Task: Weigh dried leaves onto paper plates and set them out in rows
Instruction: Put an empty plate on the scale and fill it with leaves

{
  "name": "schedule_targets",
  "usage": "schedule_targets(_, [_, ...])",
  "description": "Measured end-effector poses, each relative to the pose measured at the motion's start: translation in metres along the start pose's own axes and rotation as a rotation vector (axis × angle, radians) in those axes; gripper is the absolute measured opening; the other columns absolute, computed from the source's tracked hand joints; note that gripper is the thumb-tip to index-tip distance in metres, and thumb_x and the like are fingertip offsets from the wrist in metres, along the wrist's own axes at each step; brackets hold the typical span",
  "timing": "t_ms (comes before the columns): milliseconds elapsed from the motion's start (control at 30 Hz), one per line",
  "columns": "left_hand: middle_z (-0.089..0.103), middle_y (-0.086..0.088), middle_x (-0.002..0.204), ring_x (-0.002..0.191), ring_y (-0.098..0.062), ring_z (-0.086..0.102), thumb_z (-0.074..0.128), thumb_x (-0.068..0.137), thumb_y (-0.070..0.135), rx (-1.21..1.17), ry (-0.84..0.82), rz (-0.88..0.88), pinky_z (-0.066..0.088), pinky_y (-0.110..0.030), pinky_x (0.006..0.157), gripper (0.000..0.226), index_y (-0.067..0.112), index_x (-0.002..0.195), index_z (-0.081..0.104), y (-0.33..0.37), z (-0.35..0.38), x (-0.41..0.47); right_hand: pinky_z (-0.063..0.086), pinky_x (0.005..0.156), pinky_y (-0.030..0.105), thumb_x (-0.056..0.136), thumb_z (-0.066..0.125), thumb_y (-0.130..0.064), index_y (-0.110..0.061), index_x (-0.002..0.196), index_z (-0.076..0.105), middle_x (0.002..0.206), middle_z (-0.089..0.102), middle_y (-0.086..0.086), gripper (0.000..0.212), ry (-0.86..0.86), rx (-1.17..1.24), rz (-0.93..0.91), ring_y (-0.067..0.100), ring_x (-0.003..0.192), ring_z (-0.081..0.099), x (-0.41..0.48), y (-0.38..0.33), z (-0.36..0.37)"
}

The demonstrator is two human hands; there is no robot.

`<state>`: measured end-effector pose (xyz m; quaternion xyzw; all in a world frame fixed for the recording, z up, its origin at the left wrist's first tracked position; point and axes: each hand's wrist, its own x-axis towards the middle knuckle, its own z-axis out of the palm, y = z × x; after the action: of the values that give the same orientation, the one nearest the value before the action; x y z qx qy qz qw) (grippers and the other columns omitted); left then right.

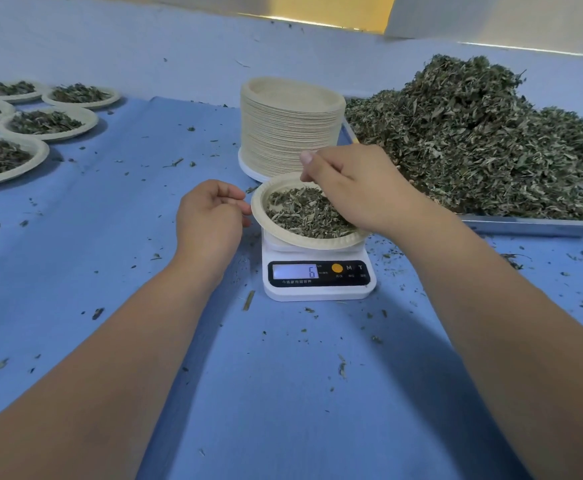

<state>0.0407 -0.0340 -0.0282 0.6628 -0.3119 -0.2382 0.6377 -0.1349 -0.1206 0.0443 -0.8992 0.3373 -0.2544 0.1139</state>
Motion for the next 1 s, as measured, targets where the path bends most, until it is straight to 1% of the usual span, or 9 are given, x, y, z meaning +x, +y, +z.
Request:
schedule_targets(133, [0.069,0.009,0.068,0.059,-0.005,0.063,0.045,0.080,-0.009,0.000,0.006,0.000,0.050,-0.029,0.068,0.034,0.018,0.085,0.066,0.001,0.000,-0.001,0.053,0.076,0.037,0.107,0.036,-0.051,-0.010,0.092,0.074,0.074,0.069,0.009,0.058,-0.087,-0.019,-0.028,0.022,0.075,0.065,-0.008,0.002,0.001])
schedule_targets(233, [0.069,0.011,0.065,0.057,-0.004,0.063,0.043,0.079,-0.009,0.007,0.008,-0.002,0.051,-0.031,0.069,0.036,0.018,0.086,0.066,0.001,-0.001,-0.001,0.054,0.063,0.033,0.105,0.038,-0.053,-0.020,0.094,0.073,0.072,0.068,0.007,0.050,0.094,0.090,0.022,0.021,0.066,0.064,-0.012,0.017,-0.006])
schedule_targets(333, [0.069,0.012,0.064,0.055,-0.002,0.062,0.043,0.079,-0.009,0.009,0.008,-0.006,0.052,-0.034,0.071,0.036,0.018,0.086,0.065,0.001,-0.001,-0.001,0.036,0.052,0.030,0.104,0.042,-0.046,-0.019,0.078,0.062,0.064,0.059,0.002,0.042,0.227,-0.052,0.113,0.019,0.059,0.054,-0.015,0.055,-0.012])
schedule_targets(400, [0.069,0.011,0.065,0.055,-0.002,0.061,0.046,0.080,-0.008,0.006,0.006,-0.007,0.052,-0.035,0.072,0.034,0.019,0.085,0.065,0.001,-0.001,-0.002,0.037,0.055,0.034,0.104,0.043,-0.044,-0.015,0.077,0.054,0.066,0.055,0.004,0.041,0.179,-0.212,0.233,0.027,0.066,0.055,-0.022,0.083,-0.013])
schedule_targets(533, [0.068,0.009,0.068,0.056,-0.004,0.062,0.048,0.080,-0.007,0.018,-0.001,0.001,0.052,-0.034,0.071,0.032,0.019,0.083,0.065,0.001,0.000,-0.002,0.037,0.063,0.036,0.103,0.024,-0.063,-0.021,0.078,0.051,0.075,0.055,0.003,0.056,-0.071,-0.406,0.383,0.029,0.074,0.053,-0.034,0.108,-0.002])
schedule_targets(767, [0.070,0.011,0.066,0.061,-0.006,0.064,0.043,0.077,-0.010,0.022,0.010,-0.003,0.050,-0.025,0.063,0.037,0.019,0.085,0.066,-0.001,-0.001,0.001,0.036,0.055,0.031,0.102,0.029,-0.060,-0.011,0.065,0.049,0.062,0.053,0.008,0.065,0.150,-0.428,0.317,0.032,0.065,0.054,-0.027,0.113,0.001])
schedule_targets(867, [0.069,0.012,0.064,0.060,-0.006,0.063,0.044,0.077,-0.010,0.025,0.005,0.000,0.050,-0.025,0.062,0.037,0.019,0.084,0.066,-0.002,-0.001,0.001,0.045,0.078,0.042,0.098,0.015,-0.072,-0.018,0.083,0.055,0.085,0.056,0.008,0.069,-0.010,-0.460,0.479,0.031,0.088,0.052,-0.024,0.118,-0.009])
schedule_targets(933, [0.069,0.012,0.064,0.059,-0.004,0.063,0.044,0.077,-0.010,0.026,0.001,0.006,0.049,-0.025,0.061,0.037,0.019,0.084,0.066,-0.003,-0.001,0.001,0.041,0.075,0.040,0.093,0.005,-0.080,-0.017,0.086,0.059,0.088,0.058,0.006,0.082,-0.133,-0.464,0.541,0.029,0.086,0.054,-0.025,0.119,-0.008])
schedule_targets(1000, [0.070,0.013,0.065,0.059,-0.004,0.063,0.044,0.077,-0.009,0.033,-0.002,0.011,0.049,-0.024,0.060,0.037,0.019,0.085,0.066,-0.003,-0.001,0.002,0.038,0.063,0.034,0.093,0.006,-0.079,-0.014,0.077,0.060,0.079,0.060,0.007,0.086,-0.110,-0.477,0.488,0.026,0.073,0.055,-0.028,0.118,-0.004])
